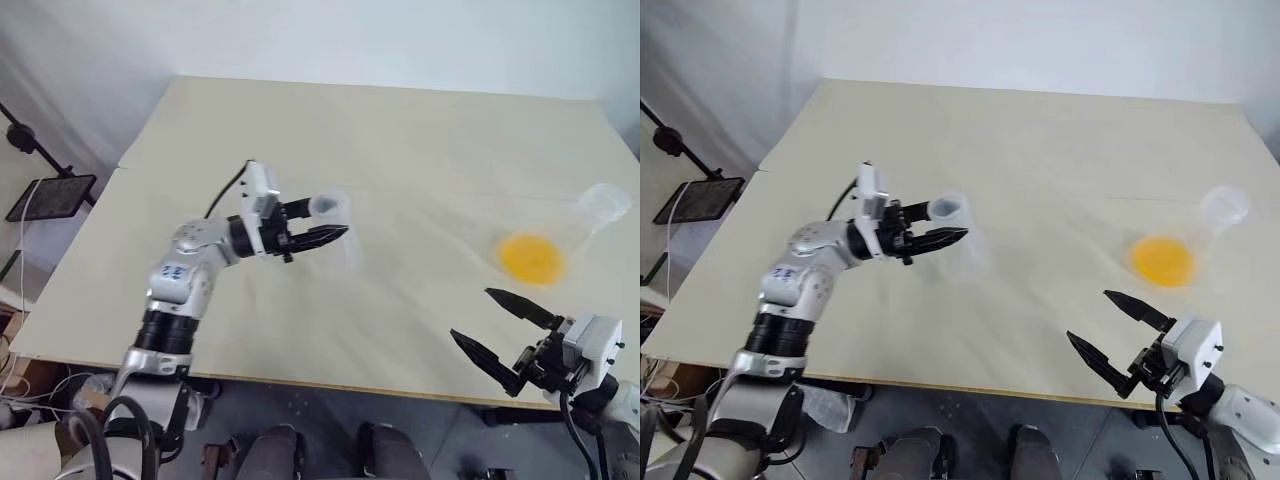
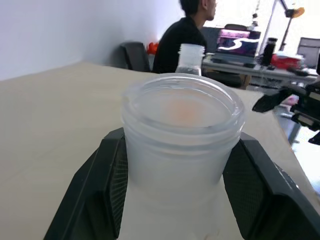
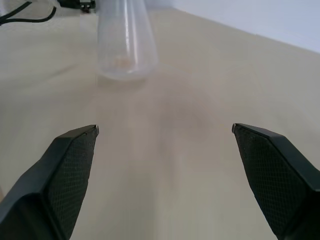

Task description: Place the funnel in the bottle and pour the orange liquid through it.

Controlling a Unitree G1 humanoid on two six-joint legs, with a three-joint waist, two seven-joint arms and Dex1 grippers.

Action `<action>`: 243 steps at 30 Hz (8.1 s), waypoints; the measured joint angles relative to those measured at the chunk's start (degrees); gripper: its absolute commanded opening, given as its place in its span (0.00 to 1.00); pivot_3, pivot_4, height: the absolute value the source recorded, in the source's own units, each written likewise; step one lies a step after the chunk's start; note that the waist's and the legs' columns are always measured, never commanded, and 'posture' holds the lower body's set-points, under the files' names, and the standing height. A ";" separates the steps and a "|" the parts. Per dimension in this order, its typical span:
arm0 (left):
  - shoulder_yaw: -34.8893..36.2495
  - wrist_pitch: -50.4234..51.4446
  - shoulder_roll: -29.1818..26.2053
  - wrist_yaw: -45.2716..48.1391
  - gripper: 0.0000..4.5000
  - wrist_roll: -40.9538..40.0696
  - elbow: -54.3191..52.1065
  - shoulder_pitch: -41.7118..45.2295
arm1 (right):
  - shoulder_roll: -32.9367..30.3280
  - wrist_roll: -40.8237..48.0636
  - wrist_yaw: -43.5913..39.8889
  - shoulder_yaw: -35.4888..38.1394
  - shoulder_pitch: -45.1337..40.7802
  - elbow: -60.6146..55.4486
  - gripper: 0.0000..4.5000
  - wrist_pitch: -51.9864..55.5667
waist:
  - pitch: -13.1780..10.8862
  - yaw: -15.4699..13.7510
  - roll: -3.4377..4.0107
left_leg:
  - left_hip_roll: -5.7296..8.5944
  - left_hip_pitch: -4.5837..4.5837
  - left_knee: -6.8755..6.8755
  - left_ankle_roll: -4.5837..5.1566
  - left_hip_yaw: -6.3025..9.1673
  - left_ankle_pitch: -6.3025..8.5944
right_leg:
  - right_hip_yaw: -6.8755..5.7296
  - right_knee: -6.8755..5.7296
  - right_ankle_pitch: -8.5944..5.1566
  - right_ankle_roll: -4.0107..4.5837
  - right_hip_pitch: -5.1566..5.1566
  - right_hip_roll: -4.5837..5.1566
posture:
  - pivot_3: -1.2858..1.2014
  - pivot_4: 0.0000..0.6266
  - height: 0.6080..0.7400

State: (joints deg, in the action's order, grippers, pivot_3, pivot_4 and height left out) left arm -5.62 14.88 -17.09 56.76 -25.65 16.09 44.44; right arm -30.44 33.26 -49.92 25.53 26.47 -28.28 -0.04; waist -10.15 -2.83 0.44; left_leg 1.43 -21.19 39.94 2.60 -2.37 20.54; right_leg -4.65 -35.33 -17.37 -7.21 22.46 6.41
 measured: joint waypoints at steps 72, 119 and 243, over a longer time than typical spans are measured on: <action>31.05 -3.35 -9.97 -30.01 1.00 1.05 -14.59 -35.41 | -1.26 -0.51 -5.12 -18.55 -27.51 5.82 1.00 5.13 | 0.01 1.60 -0.09 | -0.12 0.04 0.01 -0.03 0.29 0.16 | 0.27 -0.14 -0.05 0.10 0.03 0.39 | 0.52 0.24 1.00; 21.00 -0.78 -18.39 -6.49 0.00 -1.69 -0.25 -10.03 | -1.51 -2.68 2.72 -12.53 -17.54 2.45 1.00 1.36 | -0.03 1.28 -0.18 | -0.09 0.02 0.11 -0.03 0.25 0.14 | 0.00 -0.17 -0.03 0.07 -0.02 0.16 | 0.52 0.24 1.00; 14.81 2.69 -12.30 0.67 1.00 -7.45 -26.85 -26.11 | -2.07 -4.43 36.65 3.29 -49.24 33.14 0.57 21.52 | 0.05 2.28 0.04 | -0.21 0.00 0.04 -0.06 0.17 0.02 | 0.58 -0.27 -0.12 0.24 0.09 0.16 | 0.52 0.24 1.00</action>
State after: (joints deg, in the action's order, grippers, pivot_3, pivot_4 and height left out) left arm 9.19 17.58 -29.39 57.43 -33.10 -10.75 18.33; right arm -32.52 28.84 -13.27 28.82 -22.77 4.86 21.48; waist -10.10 -0.55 0.47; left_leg 1.21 -21.18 39.98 2.54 -2.20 20.56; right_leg -4.07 -35.60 -17.49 -6.97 22.55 6.58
